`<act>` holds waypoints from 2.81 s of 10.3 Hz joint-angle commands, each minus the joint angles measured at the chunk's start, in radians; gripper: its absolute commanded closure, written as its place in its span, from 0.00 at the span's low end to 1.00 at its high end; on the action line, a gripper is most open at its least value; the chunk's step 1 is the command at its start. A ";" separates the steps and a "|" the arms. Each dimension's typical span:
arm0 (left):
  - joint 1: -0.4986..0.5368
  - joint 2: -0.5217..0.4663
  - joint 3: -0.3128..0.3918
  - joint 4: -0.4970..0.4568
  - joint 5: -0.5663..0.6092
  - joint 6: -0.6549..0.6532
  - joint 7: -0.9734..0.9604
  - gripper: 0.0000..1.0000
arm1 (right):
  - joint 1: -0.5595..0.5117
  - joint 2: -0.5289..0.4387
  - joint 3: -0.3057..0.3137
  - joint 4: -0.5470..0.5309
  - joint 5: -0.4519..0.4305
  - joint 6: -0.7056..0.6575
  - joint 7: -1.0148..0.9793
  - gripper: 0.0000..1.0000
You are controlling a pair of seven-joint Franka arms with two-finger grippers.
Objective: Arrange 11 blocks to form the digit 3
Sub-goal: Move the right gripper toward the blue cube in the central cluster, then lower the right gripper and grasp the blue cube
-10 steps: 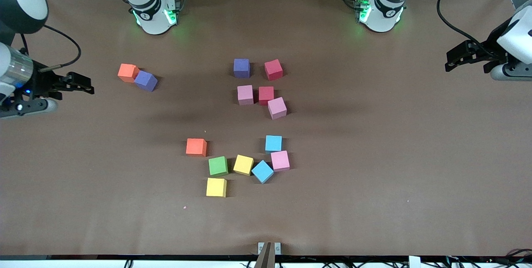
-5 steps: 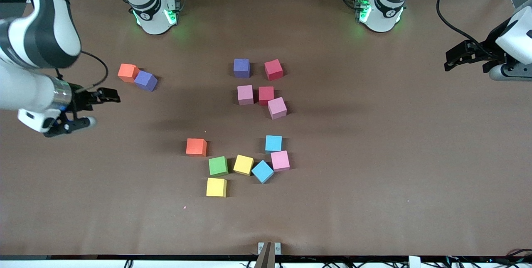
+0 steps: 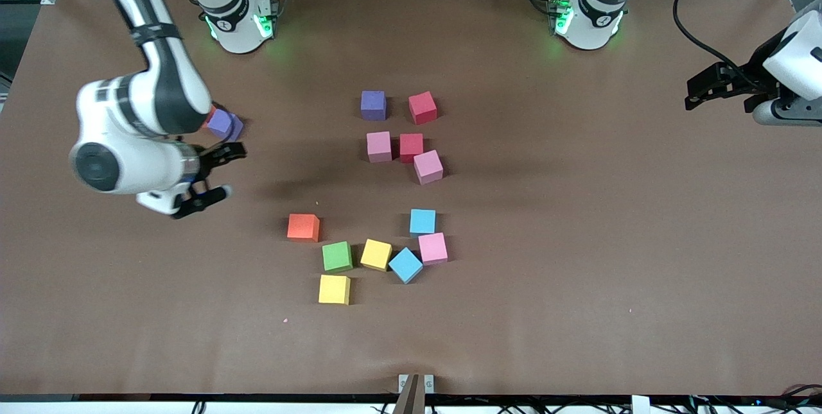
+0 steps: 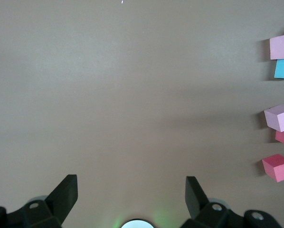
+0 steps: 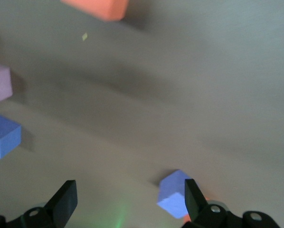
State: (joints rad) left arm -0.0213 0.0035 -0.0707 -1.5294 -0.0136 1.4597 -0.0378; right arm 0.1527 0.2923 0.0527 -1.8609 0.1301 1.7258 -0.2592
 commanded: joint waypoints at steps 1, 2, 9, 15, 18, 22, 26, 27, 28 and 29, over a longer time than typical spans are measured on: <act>0.000 0.003 0.000 0.012 -0.002 -0.019 0.007 0.00 | 0.072 -0.068 0.013 -0.162 0.057 0.102 0.001 0.00; -0.002 0.003 -0.001 0.012 -0.002 -0.019 0.006 0.00 | 0.127 -0.077 0.013 -0.203 0.057 0.132 0.011 0.00; -0.012 0.001 -0.029 0.014 -0.002 -0.019 0.001 0.00 | 0.412 -0.073 0.013 -0.331 0.211 0.345 0.388 0.00; -0.009 0.003 -0.029 0.014 -0.002 -0.019 0.007 0.00 | 0.582 -0.027 0.013 -0.402 0.301 0.541 0.606 0.00; -0.006 0.003 -0.029 0.012 -0.002 -0.019 0.009 0.00 | 0.608 0.001 0.012 -0.422 0.365 0.629 0.635 0.00; -0.008 0.003 -0.029 0.012 -0.002 -0.019 0.009 0.00 | 0.619 0.036 0.013 -0.420 0.399 0.669 0.655 0.00; -0.009 0.003 -0.029 0.012 -0.002 -0.019 0.009 0.00 | 0.626 0.024 0.012 -0.414 0.422 0.661 0.658 0.00; -0.008 0.003 -0.029 0.012 -0.002 -0.019 0.009 0.00 | 0.628 0.030 0.012 -0.414 0.422 0.667 0.663 0.00; -0.008 0.003 -0.029 0.012 -0.002 -0.019 0.009 0.00 | 0.627 0.031 0.012 -0.414 0.422 0.667 0.670 0.00; -0.009 0.001 -0.029 0.012 -0.002 -0.019 0.009 0.00 | 0.627 0.031 0.012 -0.413 0.422 0.667 0.670 0.00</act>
State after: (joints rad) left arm -0.0310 0.0036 -0.0987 -1.5293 -0.0136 1.4597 -0.0378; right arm 0.7610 0.3181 0.0717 -2.2719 0.5284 2.3801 0.3941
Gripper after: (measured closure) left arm 0.000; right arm 0.000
